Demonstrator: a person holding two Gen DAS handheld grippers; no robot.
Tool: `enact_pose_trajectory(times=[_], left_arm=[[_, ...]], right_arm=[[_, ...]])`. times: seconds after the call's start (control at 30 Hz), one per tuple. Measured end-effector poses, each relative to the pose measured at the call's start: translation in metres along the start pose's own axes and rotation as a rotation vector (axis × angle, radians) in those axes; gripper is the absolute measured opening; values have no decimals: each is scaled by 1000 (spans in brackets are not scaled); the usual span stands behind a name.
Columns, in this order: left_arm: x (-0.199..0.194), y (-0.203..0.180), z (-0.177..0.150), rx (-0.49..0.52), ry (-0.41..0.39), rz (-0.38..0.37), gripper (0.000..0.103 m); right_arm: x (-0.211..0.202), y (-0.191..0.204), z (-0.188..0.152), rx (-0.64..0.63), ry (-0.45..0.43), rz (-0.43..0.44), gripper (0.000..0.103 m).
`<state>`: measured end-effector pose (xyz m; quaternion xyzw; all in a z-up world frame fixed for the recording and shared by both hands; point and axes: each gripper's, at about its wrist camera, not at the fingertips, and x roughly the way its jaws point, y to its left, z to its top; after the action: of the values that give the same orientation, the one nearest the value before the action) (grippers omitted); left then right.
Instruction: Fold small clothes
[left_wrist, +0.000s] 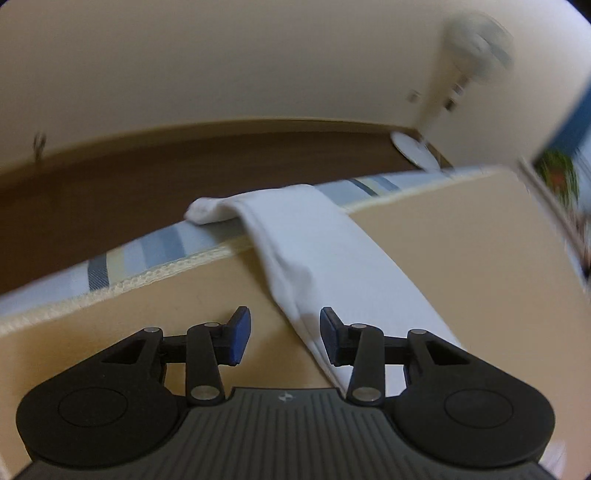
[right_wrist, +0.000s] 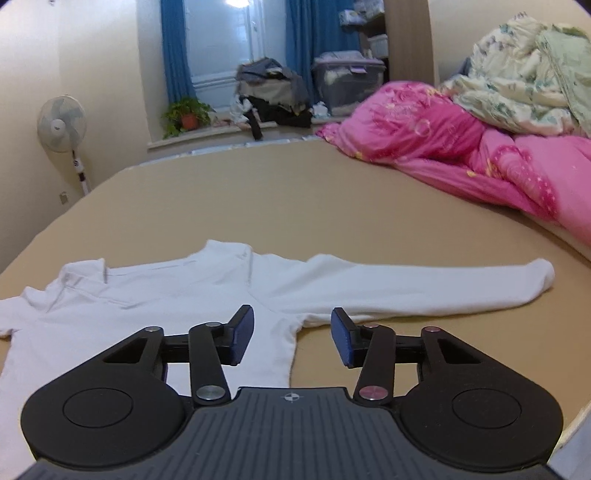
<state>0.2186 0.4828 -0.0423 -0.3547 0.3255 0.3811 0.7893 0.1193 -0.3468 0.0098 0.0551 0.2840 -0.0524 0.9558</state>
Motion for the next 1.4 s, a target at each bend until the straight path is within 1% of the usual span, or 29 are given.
enact_pose_trajectory(times=[0.07, 0.2, 0.27, 0.33, 0.37, 0.4, 0.5, 0.53, 0.57, 0.6, 0.63, 0.7, 0.77, 0.83, 0.87, 0.9, 0.93, 0.97, 1.0, 1.03, 1.07, 1.1, 1.13, 1.17, 1.2, 1.23, 1.3, 1.33, 1.4], left_arm=[[8, 5, 7, -39, -10, -16, 48], [13, 18, 11, -90, -38, -46, 48], [15, 18, 12, -99, -45, -51, 46], [16, 16, 12, -71, -63, -35, 33], [22, 13, 12, -59, -63, -34, 10], [23, 13, 11, -55, -57, -39, 7], [24, 10, 9, -39, -79, -22, 4], [21, 5, 8, -15, -98, -8, 4], [11, -7, 4, 41, -141, 12, 4], [0, -23, -1, 108, -186, 13, 4], [-16, -43, -10, 191, -236, -15, 3], [-57, -85, -37, 342, -318, -129, 3], [-107, -124, -77, 466, -375, -297, 3], [-153, -157, -132, 588, -390, -475, 3], [-172, -172, -165, 656, -371, -556, 4], [-188, -185, -202, 738, -320, -642, 5], [-197, -194, -233, 823, -259, -711, 9], [-206, -201, -269, 943, -194, -781, 16], [-214, -203, -296, 1046, -155, -817, 16], [-221, -202, -313, 1124, -128, -827, 17], [-227, -199, -323, 1184, -103, -828, 17], [-231, -195, -324, 1215, -80, -813, 17], [-232, -191, -319, 1226, -62, -792, 17], [-235, -185, -308, 1223, -48, -753, 17], [-235, -179, -291, 1199, -44, -704, 17], [-237, -172, -276, 1169, -40, -660, 17], [-233, -155, -235, 1080, -40, -569, 17], [-231, -147, -218, 1039, -52, -535, 17], [-220, -132, -187, 943, -88, -474, 18]], right_arm=[[9, 2, 0, -5, 18, -3, 47], [18, 12, -4, -70, 34, 4, 47], [21, 14, -4, -94, 45, 7, 47], [22, 16, -5, -112, 53, 13, 47], [23, 16, -5, -117, 54, 16, 47], [24, 16, -5, -121, 56, 18, 47], [26, 16, -5, -127, 63, 26, 47], [26, 16, -5, -128, 65, 30, 47], [26, 16, -5, -131, 66, 34, 46], [26, 17, -5, -134, 67, 40, 45], [26, 17, -5, -136, 70, 48, 44], [27, 19, -5, -135, 75, 52, 41], [27, 22, -5, -140, 78, 61, 41], [27, 25, -5, -148, 80, 71, 41], [27, 26, -6, -154, 82, 75, 41], [27, 27, -6, -158, 84, 77, 41], [28, 28, -7, -159, 89, 78, 41], [28, 29, -8, -159, 93, 79, 41], [29, 31, -8, -158, 97, 80, 41], [28, 31, -8, -155, 99, 81, 41], [28, 32, -9, -152, 101, 83, 41], [27, 32, -9, -149, 104, 87, 41], [27, 32, -9, -151, 105, 94, 41], [25, 33, -9, -157, 103, 102, 41], [24, 33, -9, -162, 99, 109, 40], [23, 34, -8, -168, 95, 119, 36], [21, 37, -8, -175, 88, 144, 30], [20, 41, -8, -176, 87, 157, 26], [21, 48, -6, -159, 91, 203, 23]])
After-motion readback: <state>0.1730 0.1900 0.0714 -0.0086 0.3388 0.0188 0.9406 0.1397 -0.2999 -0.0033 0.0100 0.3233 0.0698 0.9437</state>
